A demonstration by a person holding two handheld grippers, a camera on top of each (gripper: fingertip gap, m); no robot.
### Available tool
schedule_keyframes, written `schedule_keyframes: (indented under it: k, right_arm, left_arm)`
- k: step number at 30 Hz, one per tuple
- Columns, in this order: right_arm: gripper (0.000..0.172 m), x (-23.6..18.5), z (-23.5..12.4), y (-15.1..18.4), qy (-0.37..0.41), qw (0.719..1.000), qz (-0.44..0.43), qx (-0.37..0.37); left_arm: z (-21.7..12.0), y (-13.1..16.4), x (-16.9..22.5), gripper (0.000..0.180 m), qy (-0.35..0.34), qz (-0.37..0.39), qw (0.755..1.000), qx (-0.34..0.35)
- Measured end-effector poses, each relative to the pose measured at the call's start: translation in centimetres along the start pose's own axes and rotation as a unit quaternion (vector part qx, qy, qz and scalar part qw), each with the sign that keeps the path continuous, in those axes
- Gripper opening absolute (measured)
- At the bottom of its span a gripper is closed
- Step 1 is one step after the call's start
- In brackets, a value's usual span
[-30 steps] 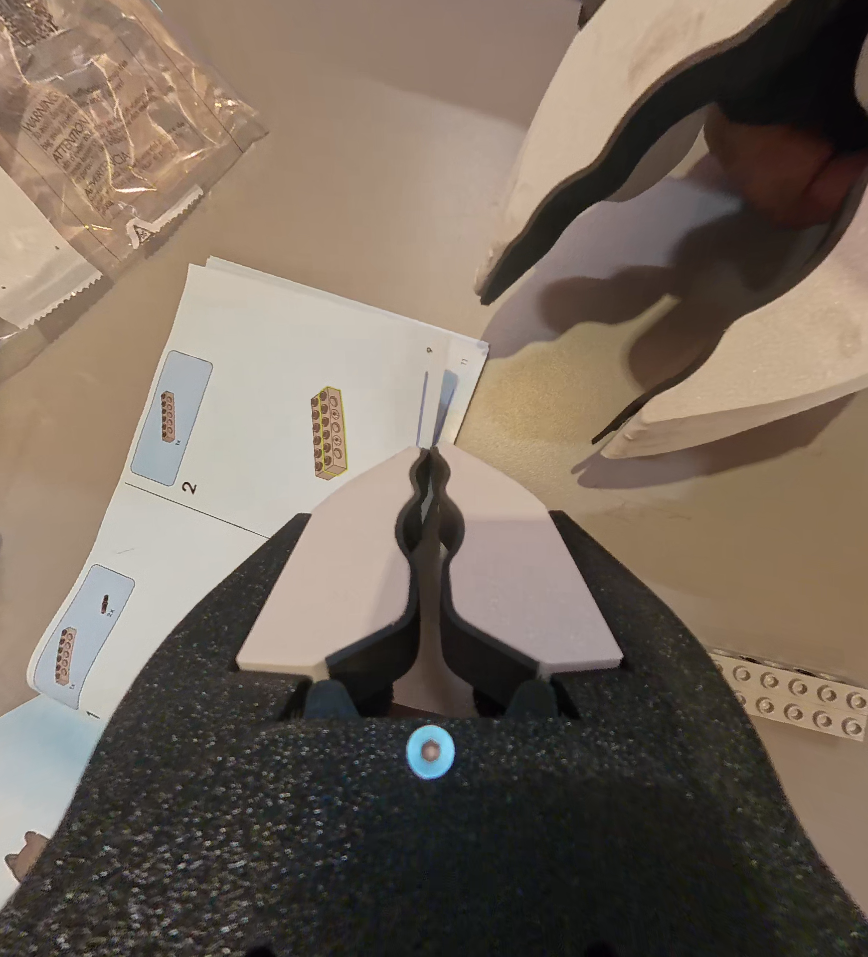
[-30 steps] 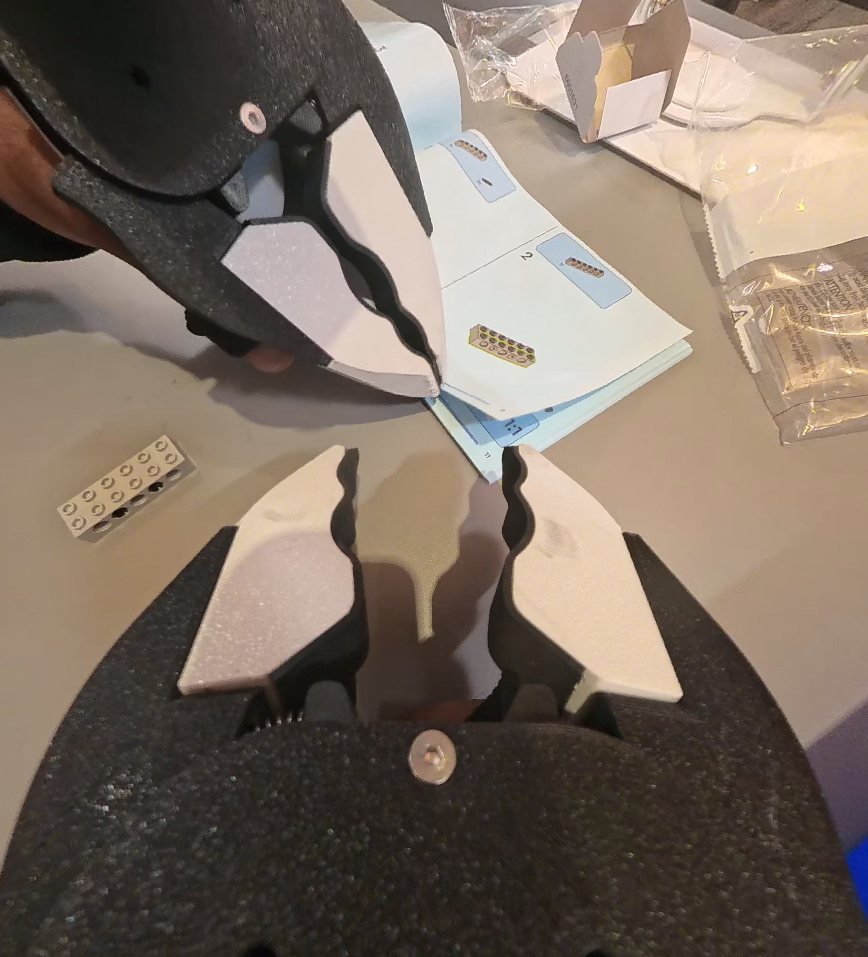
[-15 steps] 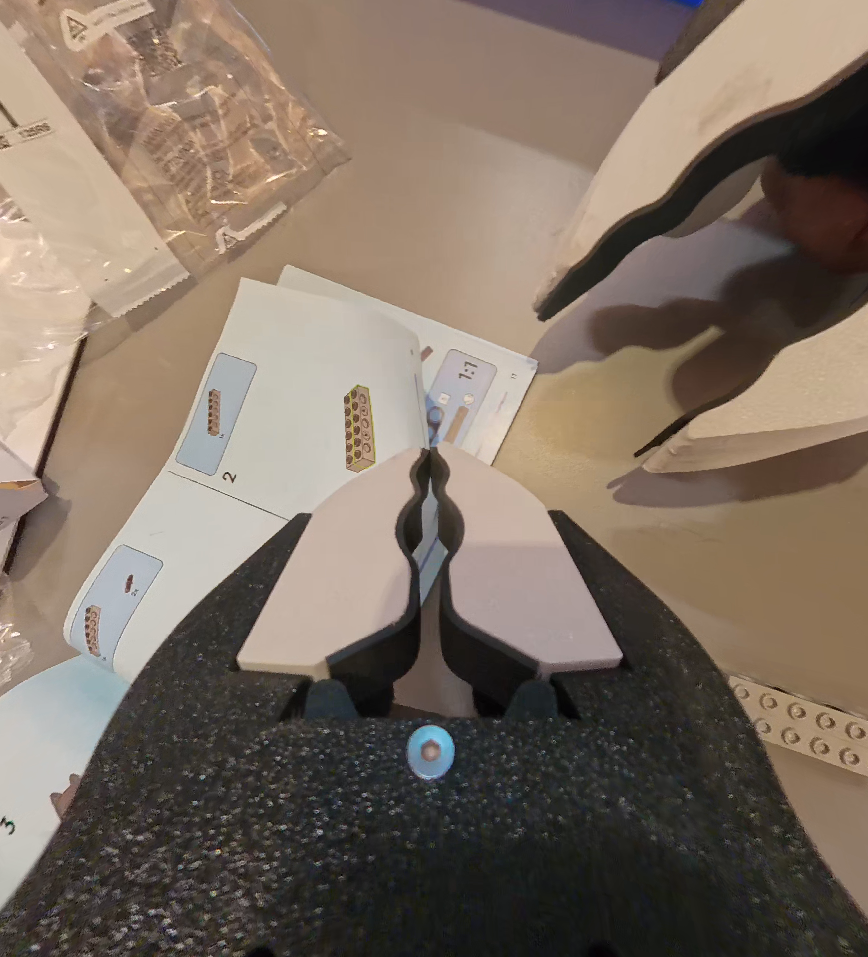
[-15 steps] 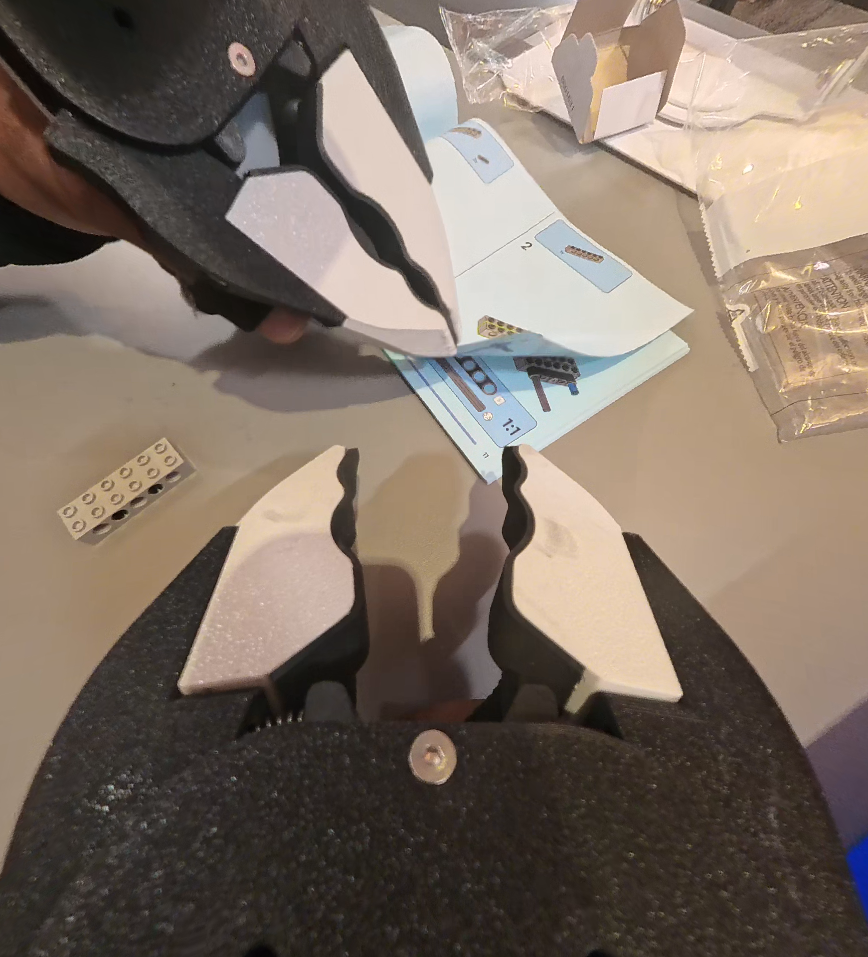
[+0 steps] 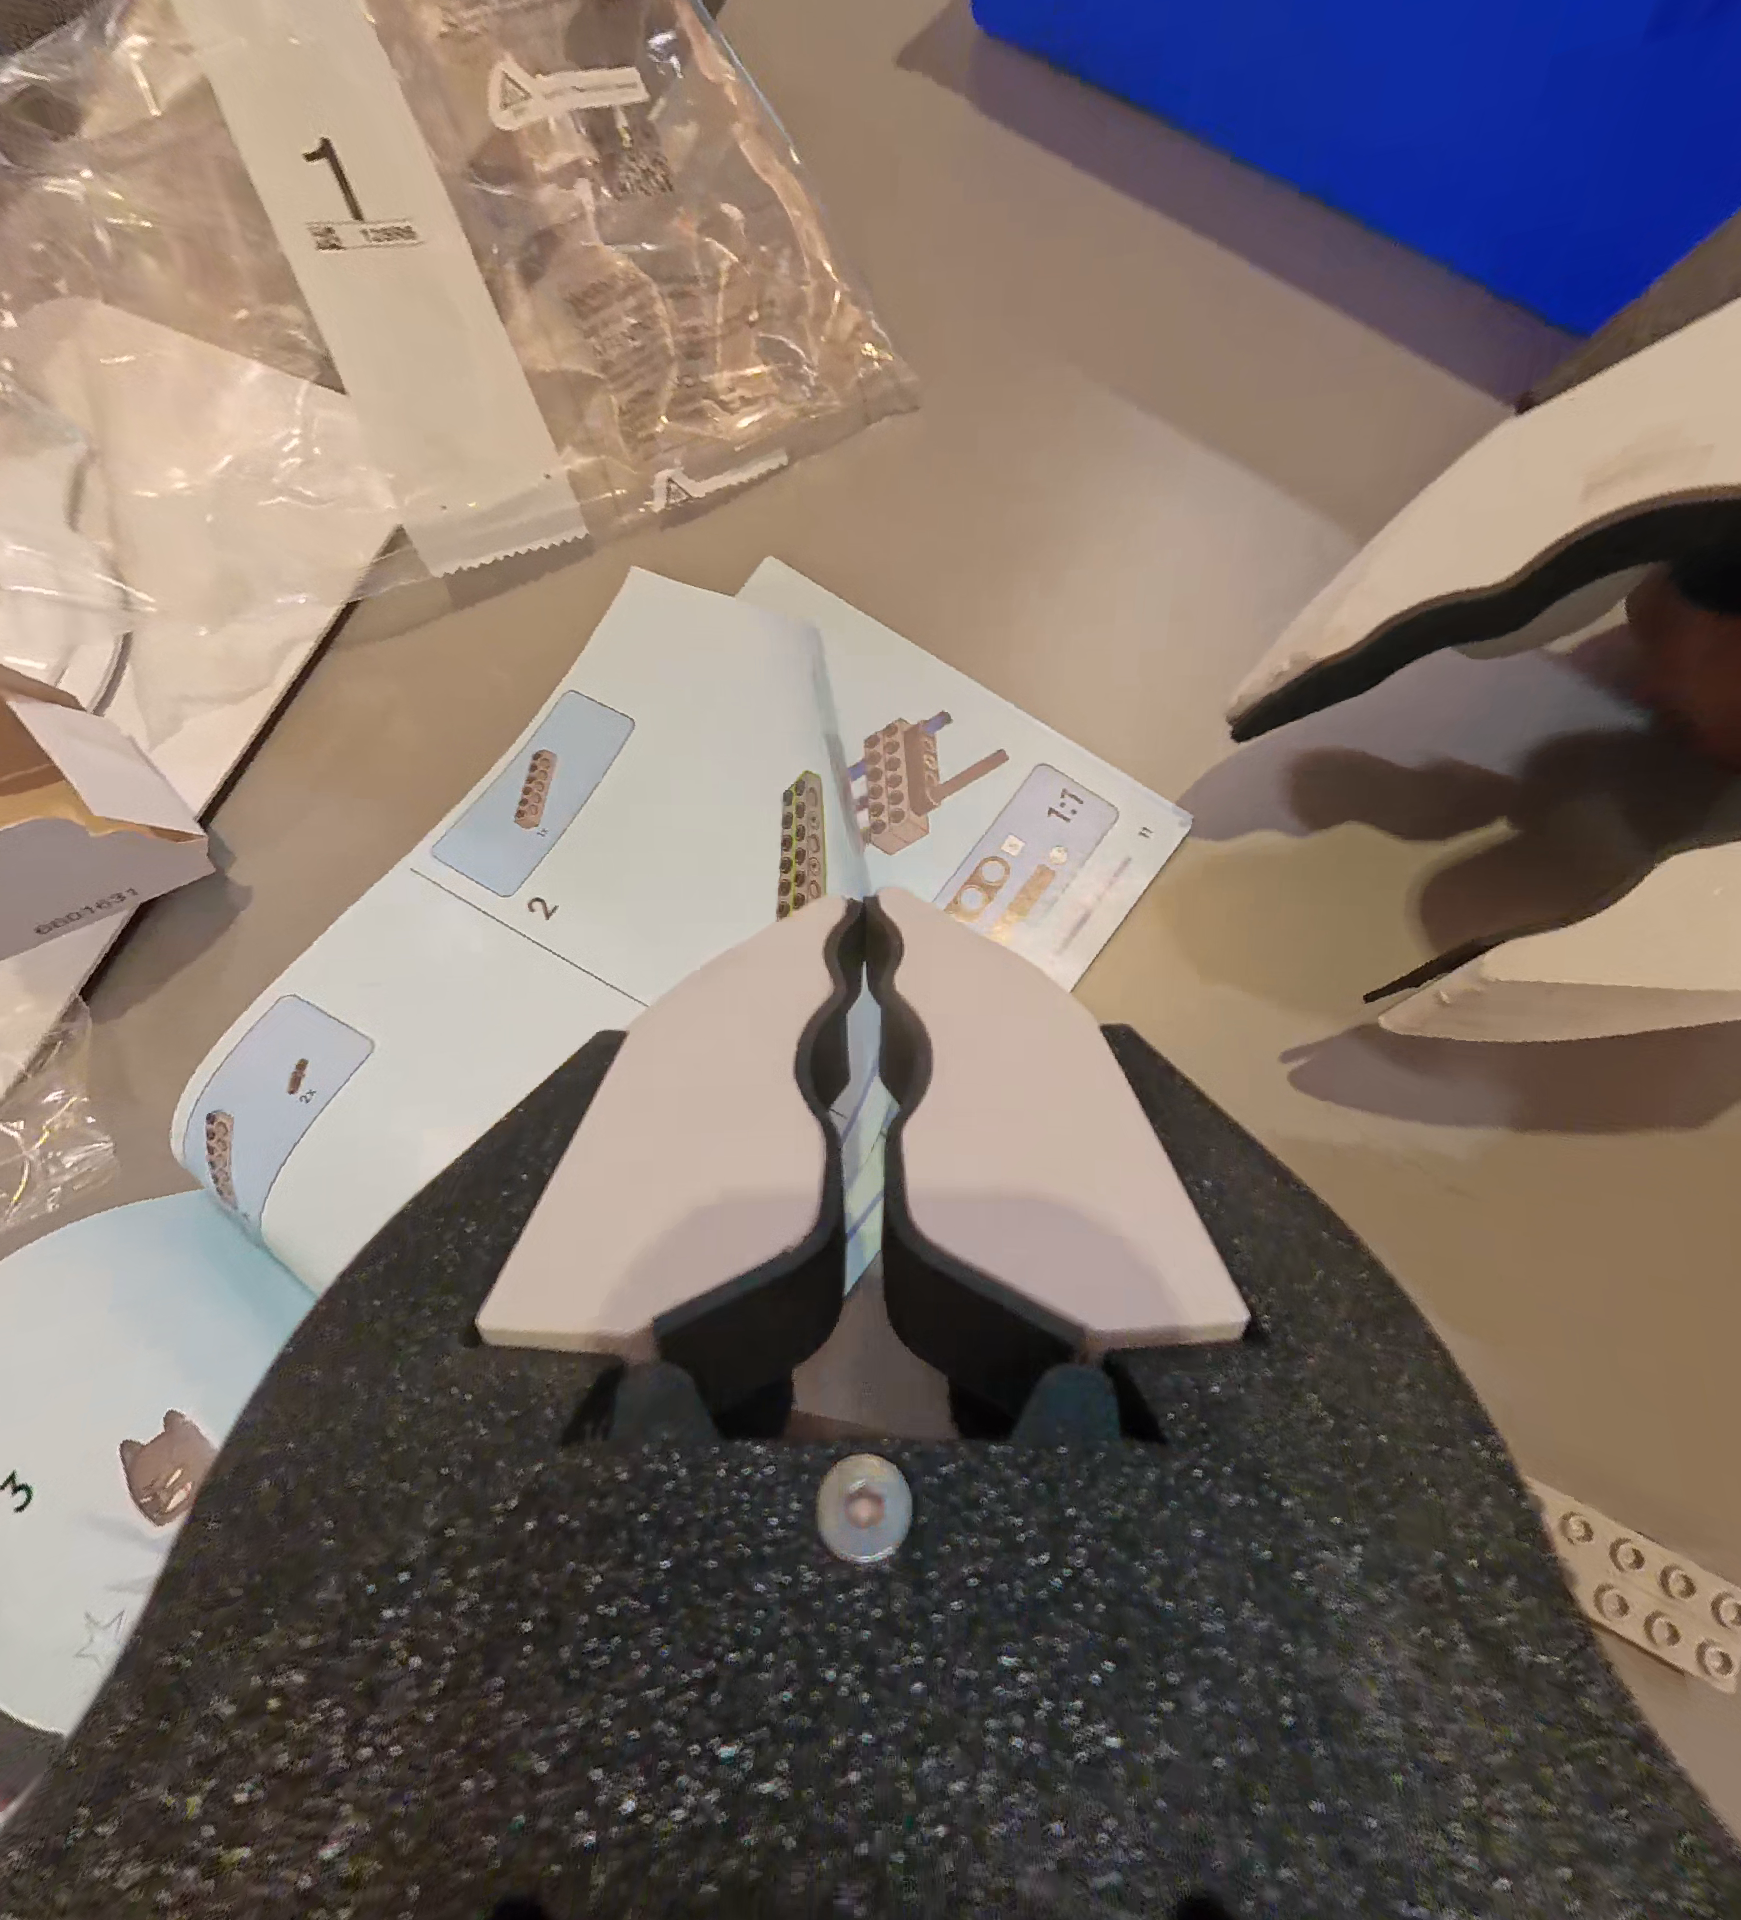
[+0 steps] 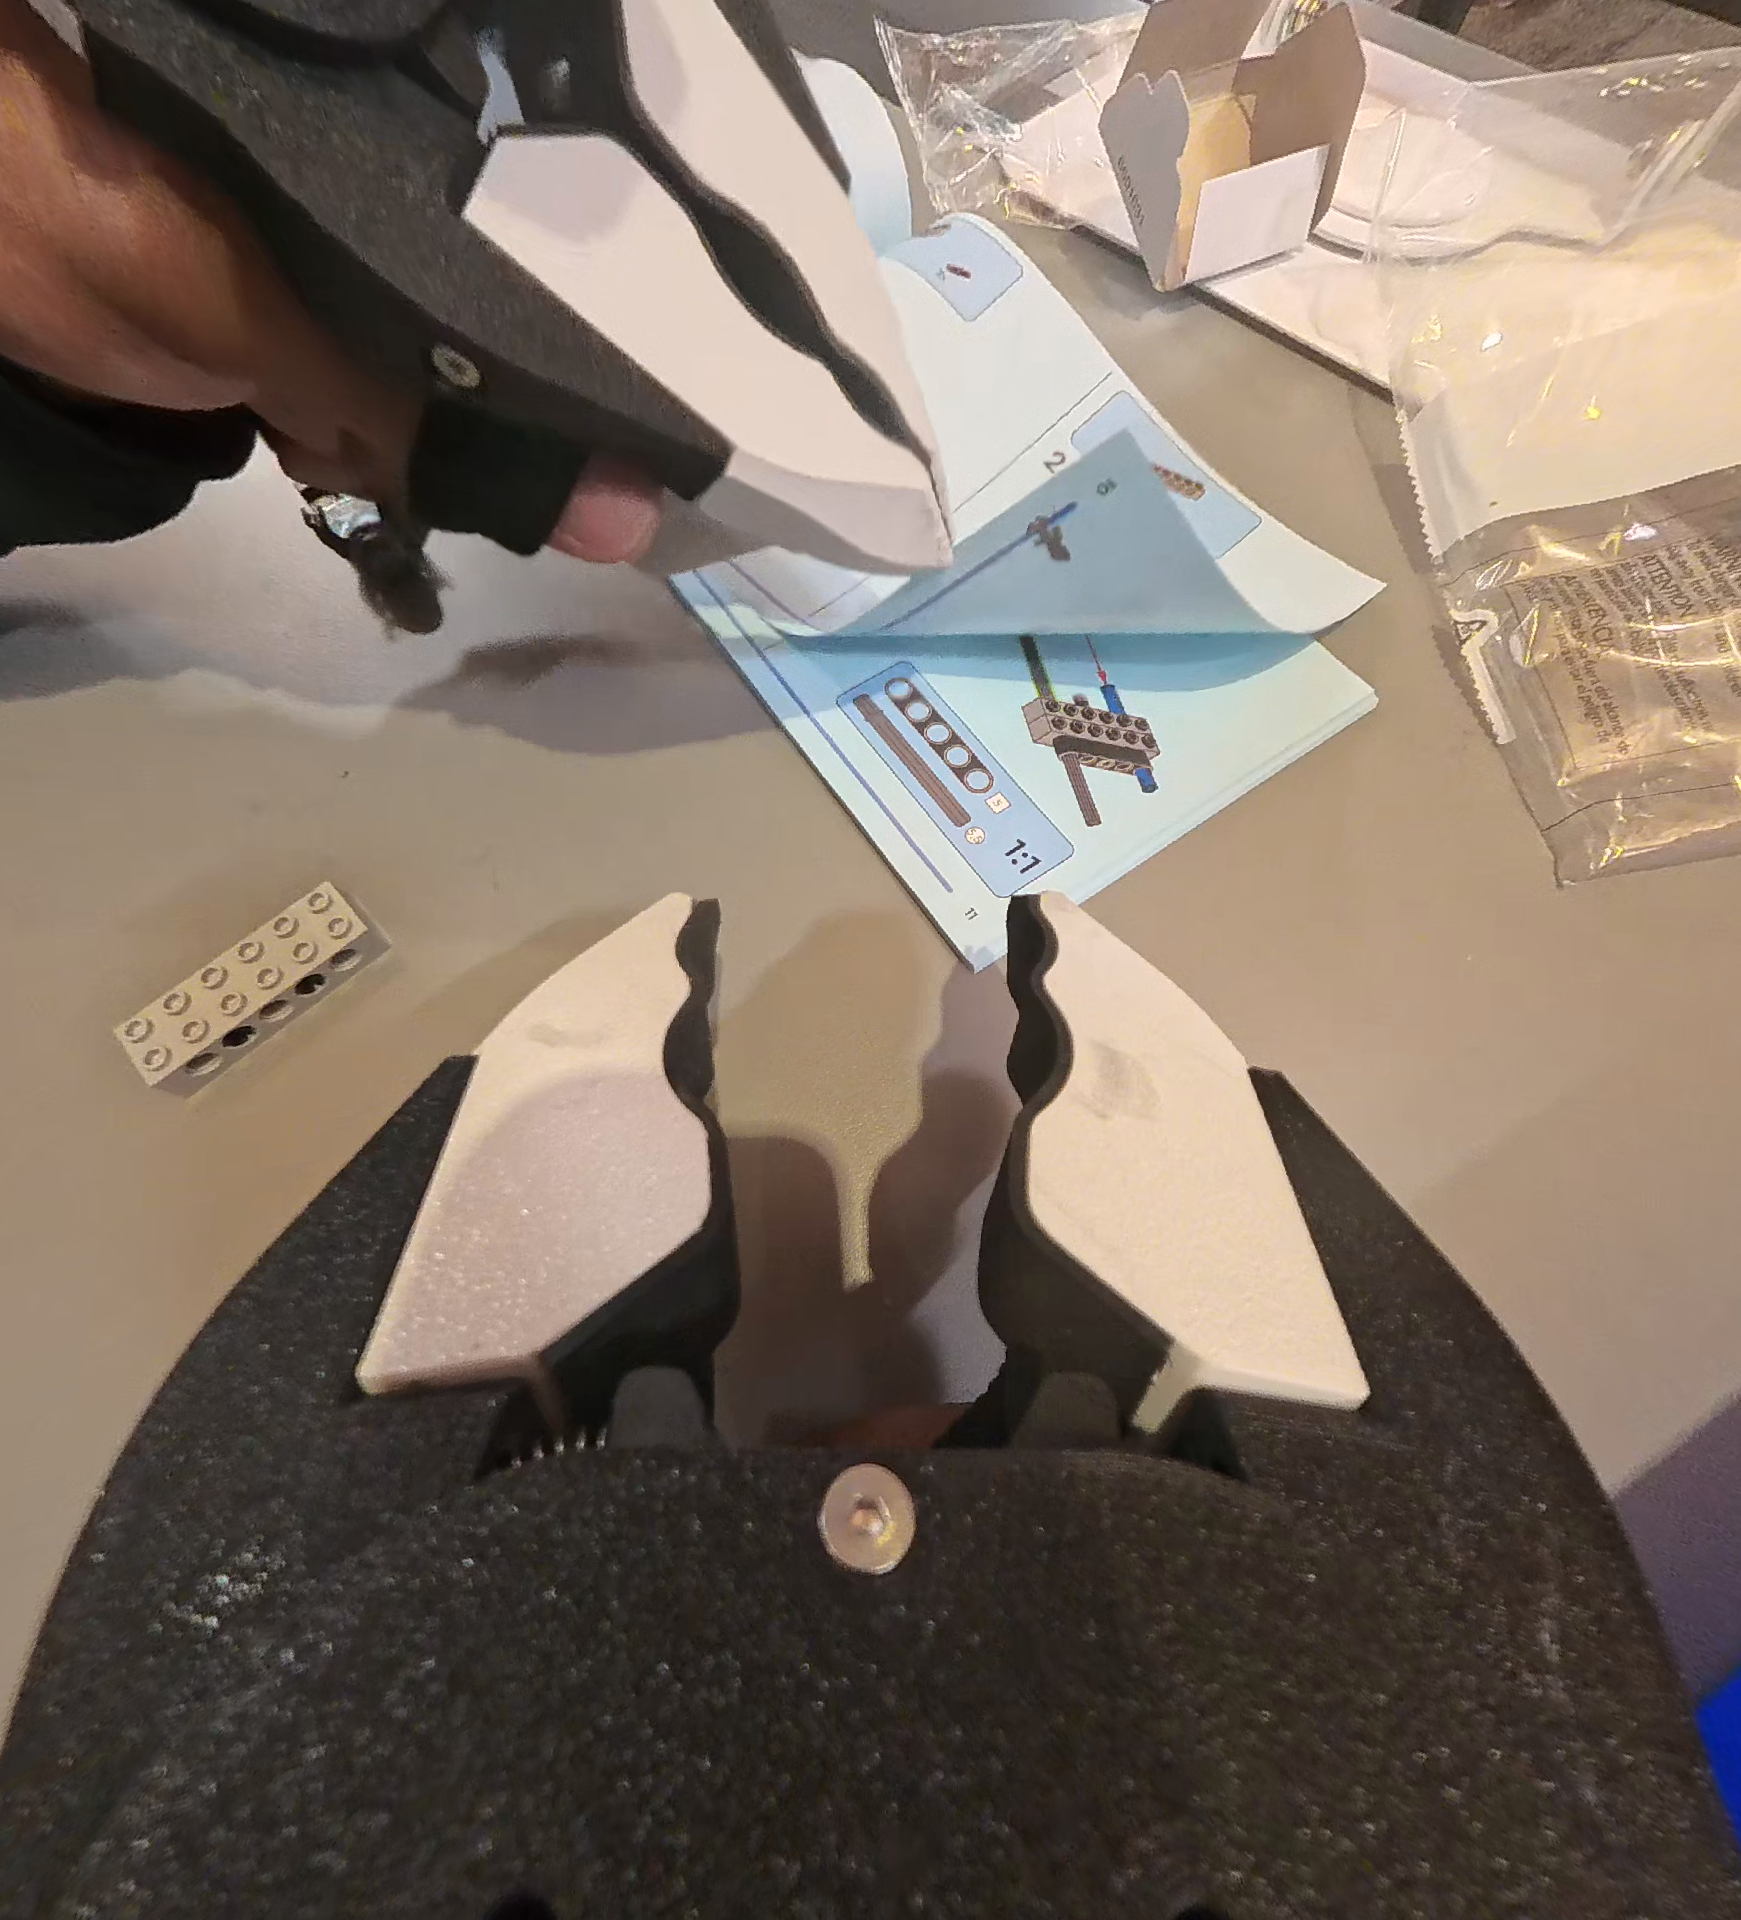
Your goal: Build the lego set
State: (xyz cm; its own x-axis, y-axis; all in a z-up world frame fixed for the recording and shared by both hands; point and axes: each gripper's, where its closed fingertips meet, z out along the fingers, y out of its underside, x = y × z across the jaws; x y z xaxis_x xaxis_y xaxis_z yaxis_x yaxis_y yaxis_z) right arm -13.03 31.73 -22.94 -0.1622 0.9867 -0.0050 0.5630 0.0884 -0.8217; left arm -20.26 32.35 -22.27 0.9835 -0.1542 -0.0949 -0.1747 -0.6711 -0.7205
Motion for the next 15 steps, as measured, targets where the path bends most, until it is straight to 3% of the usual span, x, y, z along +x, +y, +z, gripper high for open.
schedule_keyframes:
  k: [15]
  right_arm:
    - [0.055, -0.1, 0.1, 0.1, 0.004, 1.0, -0.008, -0.004]
  left_arm:
    - [-1.6, -1.3, -2.1, 0.0, -0.034, -0.079, 0.994, 0.073]
